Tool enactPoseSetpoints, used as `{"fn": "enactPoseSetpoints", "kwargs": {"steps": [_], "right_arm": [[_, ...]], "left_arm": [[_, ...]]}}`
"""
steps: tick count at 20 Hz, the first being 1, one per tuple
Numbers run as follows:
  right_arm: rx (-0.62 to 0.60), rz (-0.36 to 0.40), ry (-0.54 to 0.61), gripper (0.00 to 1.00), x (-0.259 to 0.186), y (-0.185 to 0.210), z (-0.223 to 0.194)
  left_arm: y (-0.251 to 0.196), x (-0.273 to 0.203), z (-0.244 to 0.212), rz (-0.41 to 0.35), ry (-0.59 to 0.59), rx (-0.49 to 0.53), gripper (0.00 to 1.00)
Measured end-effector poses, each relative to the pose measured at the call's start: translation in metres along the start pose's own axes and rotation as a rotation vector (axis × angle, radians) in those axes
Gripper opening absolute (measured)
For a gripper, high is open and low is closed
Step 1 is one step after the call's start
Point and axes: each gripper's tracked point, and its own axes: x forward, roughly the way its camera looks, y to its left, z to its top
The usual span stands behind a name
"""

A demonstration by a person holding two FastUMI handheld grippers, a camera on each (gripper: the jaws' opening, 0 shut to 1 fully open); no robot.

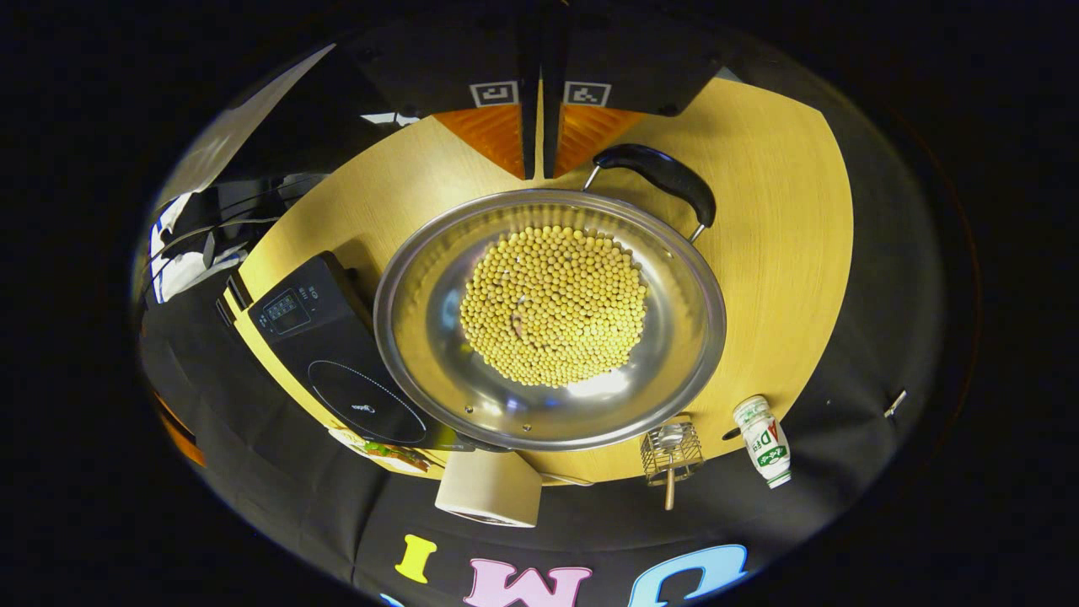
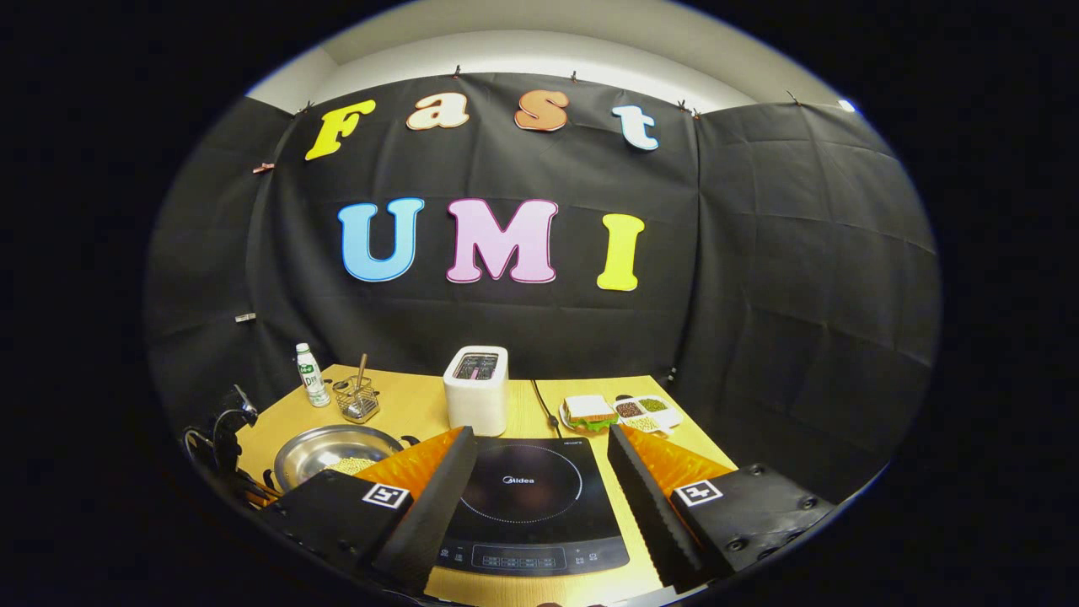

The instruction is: First push the handle of the pot to place it horizontally, then grasp the pot with both hands and set it on the induction cooktop.

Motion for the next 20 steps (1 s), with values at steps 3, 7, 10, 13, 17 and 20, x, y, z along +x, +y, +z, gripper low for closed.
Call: {"fn": "enactPoseSetpoints", "kwargs": {"steps": [3,7,10,13,17,20], "right_arm": [[0.005,0.003,0.011,0.98,0.001,-0.001,-0.003],[-0.004,-0.001,0.003,0.98,0.003,-0.003,-0.002],[-0.023,-0.038,-0.011,0.98,0.007,-0.017,-0.002],[0.003,-0.065,-0.007,0.98,0.012,-0.027,-0.003],[-0.011,-0.09,0.007,0.98,0.018,-0.034,-0.007],[-0.017,-0.127,0.019,0.98,0.026,-0.048,-0.011]], "left_arm": [[0.006,0.001,0.003,0.0,0.005,-0.015,0.05],[0.026,0.003,0.008,0.034,0.001,-0.029,0.05],[0.043,0.004,0.009,0.075,0.003,-0.051,0.05],[0.058,0.004,0.01,0.096,0.014,-0.101,0.05],[0.074,0.005,0.012,0.133,0.019,-0.136,0.05],[0.086,0.006,0.016,0.147,0.009,-0.158,0.05]]}}
